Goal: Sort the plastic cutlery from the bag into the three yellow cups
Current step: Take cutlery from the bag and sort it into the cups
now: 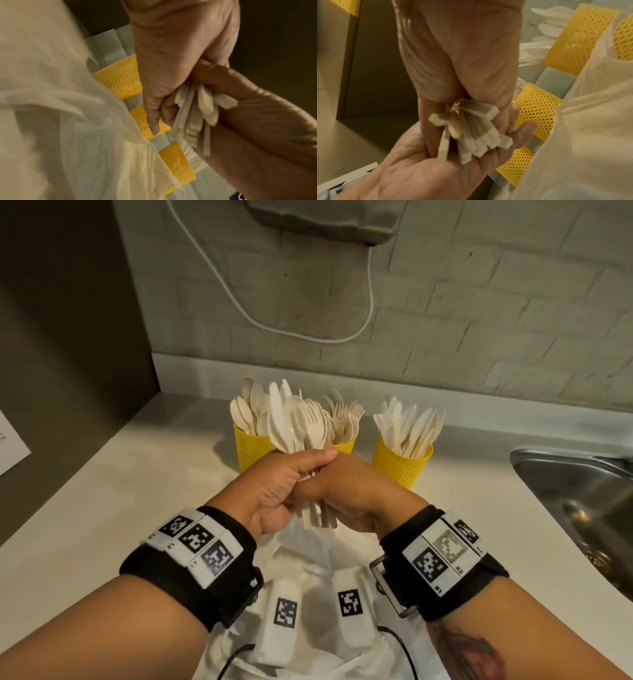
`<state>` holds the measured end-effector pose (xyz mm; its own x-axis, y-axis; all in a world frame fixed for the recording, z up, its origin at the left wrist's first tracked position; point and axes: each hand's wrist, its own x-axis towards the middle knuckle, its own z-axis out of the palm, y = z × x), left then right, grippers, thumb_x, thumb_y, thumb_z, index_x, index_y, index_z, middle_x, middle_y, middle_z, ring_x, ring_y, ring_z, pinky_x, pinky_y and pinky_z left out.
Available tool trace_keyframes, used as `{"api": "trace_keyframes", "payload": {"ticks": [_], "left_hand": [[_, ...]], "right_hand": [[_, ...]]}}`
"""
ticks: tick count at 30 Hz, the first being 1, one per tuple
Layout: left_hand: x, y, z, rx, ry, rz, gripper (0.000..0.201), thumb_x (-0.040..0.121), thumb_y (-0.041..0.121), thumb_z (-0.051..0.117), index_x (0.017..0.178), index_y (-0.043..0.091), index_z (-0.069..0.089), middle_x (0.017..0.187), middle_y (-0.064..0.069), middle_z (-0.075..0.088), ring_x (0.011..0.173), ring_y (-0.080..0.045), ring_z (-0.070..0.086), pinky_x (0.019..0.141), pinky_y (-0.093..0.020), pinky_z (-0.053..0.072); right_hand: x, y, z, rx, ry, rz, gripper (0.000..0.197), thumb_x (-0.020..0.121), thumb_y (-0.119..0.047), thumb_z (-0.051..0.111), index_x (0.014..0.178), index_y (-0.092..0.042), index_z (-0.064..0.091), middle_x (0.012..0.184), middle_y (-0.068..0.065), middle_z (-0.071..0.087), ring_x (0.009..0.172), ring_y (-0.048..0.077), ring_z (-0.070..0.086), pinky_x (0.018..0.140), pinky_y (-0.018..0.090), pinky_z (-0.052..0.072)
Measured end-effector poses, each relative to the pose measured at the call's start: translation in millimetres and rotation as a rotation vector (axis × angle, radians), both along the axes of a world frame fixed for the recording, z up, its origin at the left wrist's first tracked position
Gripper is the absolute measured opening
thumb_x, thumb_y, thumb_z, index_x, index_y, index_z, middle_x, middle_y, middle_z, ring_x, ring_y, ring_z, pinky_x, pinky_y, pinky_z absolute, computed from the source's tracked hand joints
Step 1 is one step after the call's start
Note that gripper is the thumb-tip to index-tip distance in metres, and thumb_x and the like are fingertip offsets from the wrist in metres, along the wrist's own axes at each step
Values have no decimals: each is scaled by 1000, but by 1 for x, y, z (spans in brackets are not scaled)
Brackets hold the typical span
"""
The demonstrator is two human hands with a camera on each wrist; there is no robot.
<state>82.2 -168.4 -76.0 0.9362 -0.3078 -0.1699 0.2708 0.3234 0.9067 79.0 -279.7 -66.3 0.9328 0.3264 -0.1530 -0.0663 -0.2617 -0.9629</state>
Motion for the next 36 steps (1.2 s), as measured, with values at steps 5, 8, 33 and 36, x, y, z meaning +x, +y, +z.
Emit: {"api": "trace_keyframes", "payload": {"ticks": [5, 8, 33, 36], "left_hand": [[7, -1, -3, -104, 125, 122, 19, 93, 25, 59, 96, 11, 73, 92, -10, 73, 77, -25, 69, 78, -41, 54], [10, 5, -2, -180, 140, 121, 26, 96, 24, 56, 82, 12, 74, 87, -11, 74, 72, -26, 72, 77, -46, 59], [-4, -12, -7, -58, 39, 221, 20, 92, 3, 59, 107, 5, 72, 100, -21, 74, 94, -35, 73, 90, -59, 53], [-3, -14, -6, -60, 51, 224, 23, 90, 3, 60, 109, 7, 73, 100, -21, 75, 92, -36, 73, 87, -58, 55]], "right_hand": [[-1, -5, 0, 137, 29, -93, 20, 75, -7, 71, 91, -1, 63, 67, 9, 56, 59, 19, 51, 52, 27, 39], [-1, -9, -2, 201, -65, -284, 18, 86, -20, 71, 86, -5, 62, 75, 6, 61, 70, 15, 58, 61, 25, 48], [0, 3, -9, 268, -56, -419, 61, 80, -51, 70, 99, 6, 62, 102, 36, 64, 81, 31, 65, 86, 63, 53], [3, 2, -8, 360, -38, -443, 49, 87, -36, 70, 96, 11, 59, 87, 32, 64, 78, 31, 61, 79, 52, 55]]}}
